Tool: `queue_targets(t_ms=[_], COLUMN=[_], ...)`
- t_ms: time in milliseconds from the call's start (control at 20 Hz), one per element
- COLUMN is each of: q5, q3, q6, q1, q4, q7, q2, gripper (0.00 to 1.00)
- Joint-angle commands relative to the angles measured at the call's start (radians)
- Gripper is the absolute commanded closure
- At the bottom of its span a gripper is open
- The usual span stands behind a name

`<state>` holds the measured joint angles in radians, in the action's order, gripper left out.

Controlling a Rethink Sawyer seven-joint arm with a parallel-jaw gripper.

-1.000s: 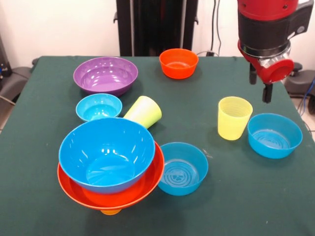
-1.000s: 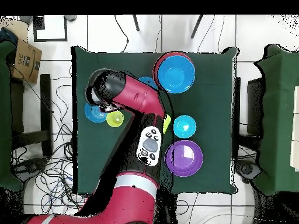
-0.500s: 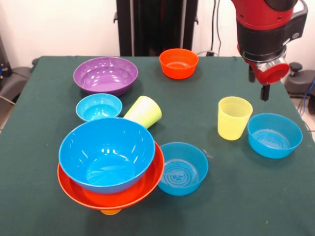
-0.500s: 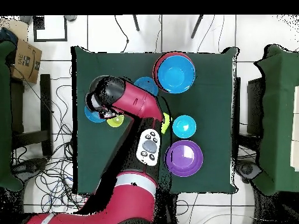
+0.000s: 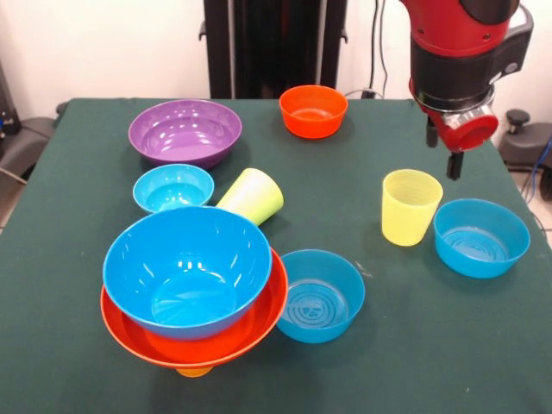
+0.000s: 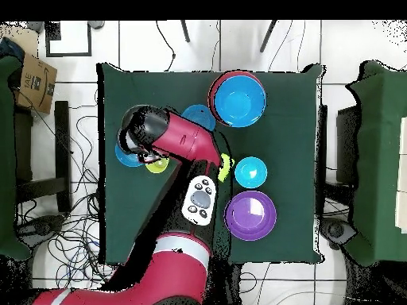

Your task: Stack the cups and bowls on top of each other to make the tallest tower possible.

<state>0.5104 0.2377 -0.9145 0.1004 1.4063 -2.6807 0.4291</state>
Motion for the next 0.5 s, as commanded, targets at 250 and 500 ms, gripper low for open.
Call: queue_targets(t_ms=[250,500], q5=[-0.025,0.000], q3=[-0.024,-0.046], q6=[0.283,0.361], q1=[0.051,0.051], q4=[-0.055,-0.049], q7=[-0.152,-0.145], q2=[-0.131,-0.158], gripper=[0.00,0.00])
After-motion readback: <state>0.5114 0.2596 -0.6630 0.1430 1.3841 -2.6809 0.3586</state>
